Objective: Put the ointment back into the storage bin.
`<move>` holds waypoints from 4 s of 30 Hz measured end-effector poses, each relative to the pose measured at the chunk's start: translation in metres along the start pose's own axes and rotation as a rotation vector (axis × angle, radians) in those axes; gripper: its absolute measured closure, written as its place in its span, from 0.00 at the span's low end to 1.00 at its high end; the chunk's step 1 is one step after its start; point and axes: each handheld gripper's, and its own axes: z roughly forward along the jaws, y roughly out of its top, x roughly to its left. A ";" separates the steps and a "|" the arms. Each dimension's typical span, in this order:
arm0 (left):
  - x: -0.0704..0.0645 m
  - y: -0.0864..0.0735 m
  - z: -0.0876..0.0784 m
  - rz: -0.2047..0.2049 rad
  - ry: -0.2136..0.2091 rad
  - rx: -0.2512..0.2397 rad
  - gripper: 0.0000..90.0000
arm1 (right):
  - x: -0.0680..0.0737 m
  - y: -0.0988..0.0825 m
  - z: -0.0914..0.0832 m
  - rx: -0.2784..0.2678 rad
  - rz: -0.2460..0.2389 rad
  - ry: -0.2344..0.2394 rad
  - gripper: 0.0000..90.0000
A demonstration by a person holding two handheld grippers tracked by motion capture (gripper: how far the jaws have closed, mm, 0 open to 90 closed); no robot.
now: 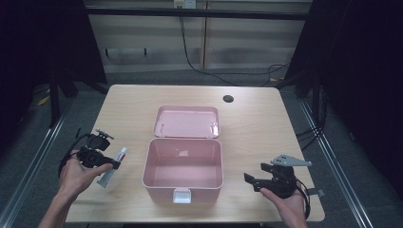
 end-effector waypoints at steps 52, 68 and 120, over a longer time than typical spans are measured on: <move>-0.017 0.007 -0.078 0.119 -0.067 -0.086 0.79 | 0.000 0.000 -0.002 -0.003 0.001 0.004 0.21; -0.040 0.022 -0.097 0.236 -0.087 -0.106 0.80 | 0.000 0.000 -0.002 0.001 0.005 0.006 0.20; -0.121 0.071 -0.083 0.515 -0.163 -0.054 0.79 | 0.000 0.001 -0.006 -0.028 -0.009 0.017 0.19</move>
